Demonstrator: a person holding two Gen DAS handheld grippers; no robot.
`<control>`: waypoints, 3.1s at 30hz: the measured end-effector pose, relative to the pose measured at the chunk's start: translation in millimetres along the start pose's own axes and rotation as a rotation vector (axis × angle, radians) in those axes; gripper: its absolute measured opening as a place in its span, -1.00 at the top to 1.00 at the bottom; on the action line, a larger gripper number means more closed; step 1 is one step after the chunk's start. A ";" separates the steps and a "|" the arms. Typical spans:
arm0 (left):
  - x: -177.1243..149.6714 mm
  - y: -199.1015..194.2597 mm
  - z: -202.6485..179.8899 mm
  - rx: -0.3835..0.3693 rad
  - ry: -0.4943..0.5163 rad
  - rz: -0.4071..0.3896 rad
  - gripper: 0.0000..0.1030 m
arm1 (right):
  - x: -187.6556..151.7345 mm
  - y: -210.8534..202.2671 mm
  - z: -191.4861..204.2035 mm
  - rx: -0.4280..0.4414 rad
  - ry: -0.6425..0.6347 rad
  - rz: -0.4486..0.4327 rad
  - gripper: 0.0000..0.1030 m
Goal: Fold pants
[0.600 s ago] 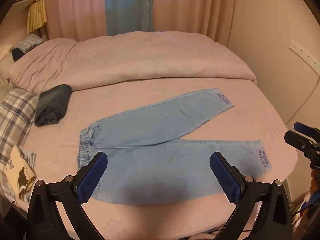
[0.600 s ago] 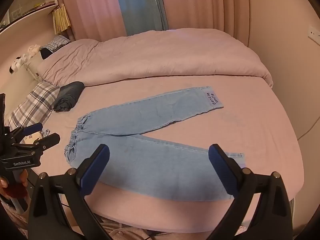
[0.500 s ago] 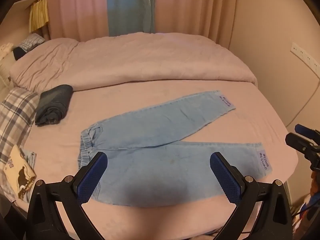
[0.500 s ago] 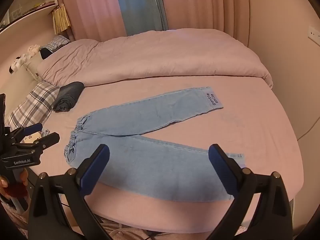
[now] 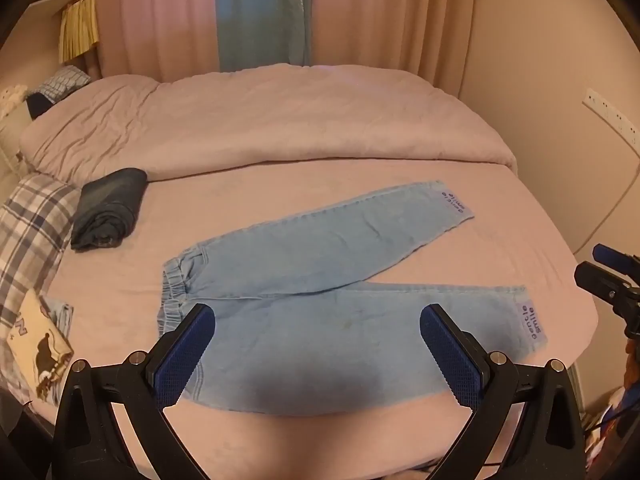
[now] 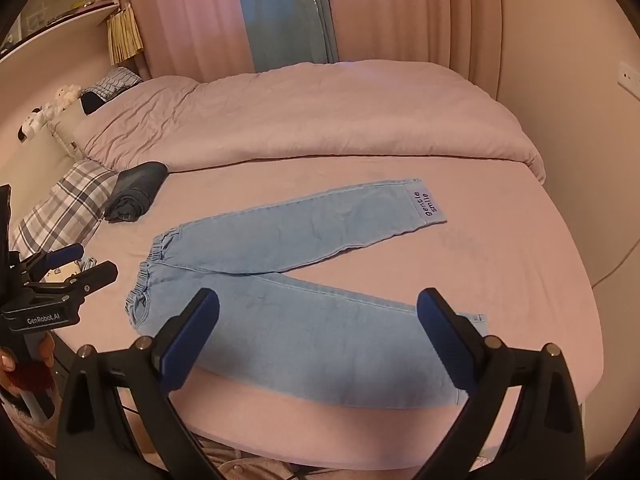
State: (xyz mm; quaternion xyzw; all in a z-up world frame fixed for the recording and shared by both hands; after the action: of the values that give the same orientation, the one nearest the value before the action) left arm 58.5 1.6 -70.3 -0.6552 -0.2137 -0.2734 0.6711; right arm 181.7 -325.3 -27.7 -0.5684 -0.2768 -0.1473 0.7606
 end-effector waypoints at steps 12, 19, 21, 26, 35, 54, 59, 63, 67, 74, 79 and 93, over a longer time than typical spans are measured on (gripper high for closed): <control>0.4 -2.8 2.5 -0.001 -0.001 -0.001 -0.98 | -0.2 1.6 1.3 -0.002 0.001 -0.005 -0.94; 0.6 -4.4 0.8 0.000 0.002 -0.004 -0.98 | -0.5 1.7 1.4 -0.001 0.000 -0.006 -0.94; 0.7 -4.7 1.7 -0.001 0.003 -0.004 -0.98 | -0.4 1.9 1.6 -0.002 -0.001 -0.007 -0.94; 1.2 -5.1 1.7 -0.002 0.002 -0.005 -0.98 | -0.3 1.8 1.5 -0.003 -0.002 -0.007 -0.94; 1.4 -6.1 2.6 -0.006 0.005 -0.004 -0.98 | 0.3 1.1 1.5 -0.002 -0.005 -0.008 -0.94; 2.9 -9.0 -0.3 -0.007 0.024 -0.011 -0.98 | 2.8 -3.3 -4.5 0.000 -0.002 -0.017 -0.94; 3.2 -9.4 -0.9 -0.006 0.026 -0.012 -0.98 | 1.8 -3.5 -4.4 0.001 0.001 -0.019 -0.94; 3.7 -8.9 -1.5 -0.007 0.027 -0.012 -0.98 | 0.3 -3.7 -4.0 0.001 0.001 -0.021 -0.94; 3.9 -8.8 -1.7 -0.006 0.028 -0.013 -0.98 | -0.2 -4.1 -4.4 0.001 -0.001 -0.023 -0.94; 4.2 -8.4 -2.5 -0.006 0.028 -0.013 -0.98 | -0.5 -4.8 -4.6 0.001 0.000 -0.024 -0.94; 4.5 -8.3 -2.8 -0.006 0.028 -0.015 -0.98 | -0.5 -4.5 -4.7 0.002 -0.001 -0.024 -0.94; -18.2 48.0 22.5 -0.156 -0.098 0.068 -0.98 | -19.4 43.2 2.3 0.033 -0.032 0.072 -0.94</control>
State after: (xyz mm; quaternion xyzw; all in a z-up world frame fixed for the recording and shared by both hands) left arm 77.4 25.2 -117.6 -0.7249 -0.2019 -0.2336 0.6157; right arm 188.9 -311.5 -72.5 -0.5676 -0.2707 -0.1061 0.7703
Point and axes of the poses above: each gripper's, at about its wrist camera, not at the fingertips, and y roughly the way its jaws point, z to its left, x to its top, the point moved 8 cm from there along y, roughly the way its jaws point, and after that the axes turned 7 degrees about y, right-handed, at the moved point
